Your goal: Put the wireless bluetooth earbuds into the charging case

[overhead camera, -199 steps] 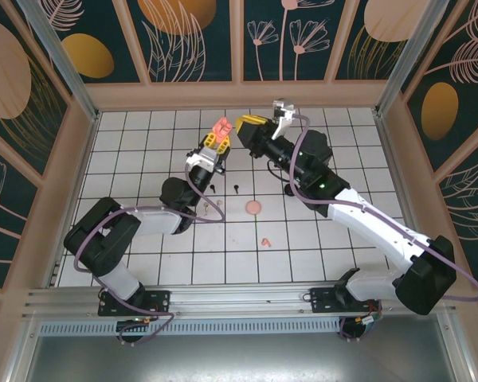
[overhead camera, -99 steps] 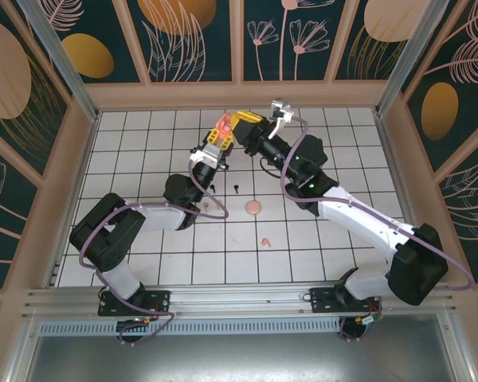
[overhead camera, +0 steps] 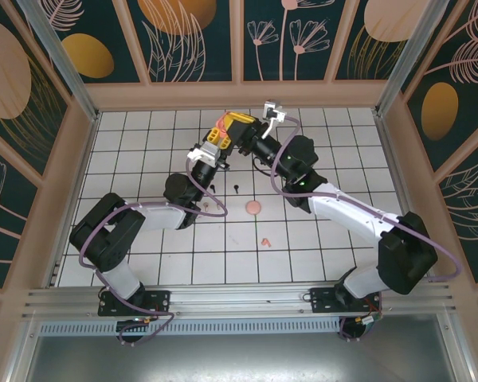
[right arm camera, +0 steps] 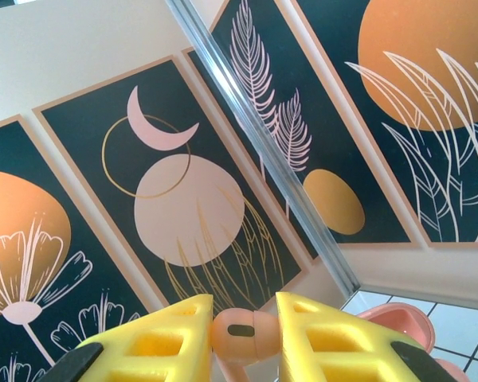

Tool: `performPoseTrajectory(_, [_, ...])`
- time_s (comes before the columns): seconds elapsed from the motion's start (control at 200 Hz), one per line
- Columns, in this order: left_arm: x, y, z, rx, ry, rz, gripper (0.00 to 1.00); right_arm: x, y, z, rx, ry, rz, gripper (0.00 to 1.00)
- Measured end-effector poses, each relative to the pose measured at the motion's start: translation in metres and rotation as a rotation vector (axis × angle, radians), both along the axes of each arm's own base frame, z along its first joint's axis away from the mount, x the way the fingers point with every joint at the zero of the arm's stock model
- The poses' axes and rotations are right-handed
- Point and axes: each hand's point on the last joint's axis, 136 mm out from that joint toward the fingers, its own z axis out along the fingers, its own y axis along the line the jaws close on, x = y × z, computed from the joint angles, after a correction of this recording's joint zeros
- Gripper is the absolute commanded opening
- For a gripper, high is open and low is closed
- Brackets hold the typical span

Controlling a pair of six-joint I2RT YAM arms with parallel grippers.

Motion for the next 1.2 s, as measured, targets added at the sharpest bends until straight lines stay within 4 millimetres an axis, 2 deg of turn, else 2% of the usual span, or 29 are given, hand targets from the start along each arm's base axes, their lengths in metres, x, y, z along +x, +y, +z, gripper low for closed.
performPoseTrajectory(0.4, [-0.004,0.001,0.008,-0.016,-0.013,-0.016,0.00,0.010,0.009,-0.019,-0.010,0.045,0.009,0.23])
performPoseTrajectory(1.201, [-0.005,0.000,0.010,-0.019,-0.012,-0.024,0.00,0.014,0.006,-0.022,0.002,0.029,0.013,0.22])
